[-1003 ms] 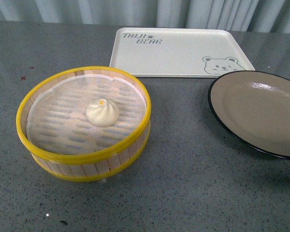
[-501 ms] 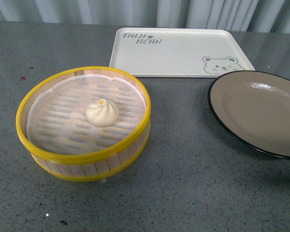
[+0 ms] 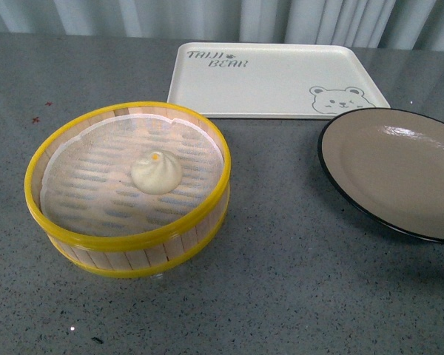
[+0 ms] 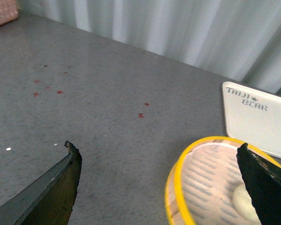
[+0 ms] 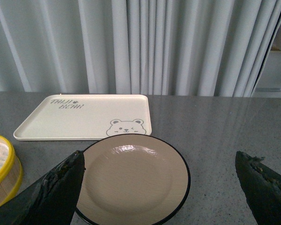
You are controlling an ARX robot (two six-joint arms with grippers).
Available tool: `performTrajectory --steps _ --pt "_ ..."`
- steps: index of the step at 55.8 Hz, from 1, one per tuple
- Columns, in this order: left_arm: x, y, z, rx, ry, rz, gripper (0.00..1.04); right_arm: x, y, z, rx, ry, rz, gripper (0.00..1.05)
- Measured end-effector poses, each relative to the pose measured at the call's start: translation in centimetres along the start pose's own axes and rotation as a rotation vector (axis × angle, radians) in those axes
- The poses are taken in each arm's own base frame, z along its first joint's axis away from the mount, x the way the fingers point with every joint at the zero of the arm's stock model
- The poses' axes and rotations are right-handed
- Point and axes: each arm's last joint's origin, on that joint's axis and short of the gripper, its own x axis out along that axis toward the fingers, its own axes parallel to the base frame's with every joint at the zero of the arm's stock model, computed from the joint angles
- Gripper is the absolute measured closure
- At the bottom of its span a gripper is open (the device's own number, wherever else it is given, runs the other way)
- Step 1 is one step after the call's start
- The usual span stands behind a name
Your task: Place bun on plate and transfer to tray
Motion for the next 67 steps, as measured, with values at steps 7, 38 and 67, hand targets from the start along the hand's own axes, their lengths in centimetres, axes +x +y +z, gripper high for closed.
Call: performTrajectory --steps 7,38,67 --pt "3.4 -2.6 0.6 -0.003 0.135 -0.099 0.07 0.0 0.0 0.0 0.000 0.000 0.000 0.09" --pt "14.1 -11.0 -3.2 0.068 0.575 -0.256 0.07 0.0 0.0 0.0 0.000 0.000 0.000 0.09" --pt "17.4 -13.0 -6.8 0.093 0.794 -0.254 0.07 0.0 0.0 0.0 0.000 0.000 0.000 0.09"
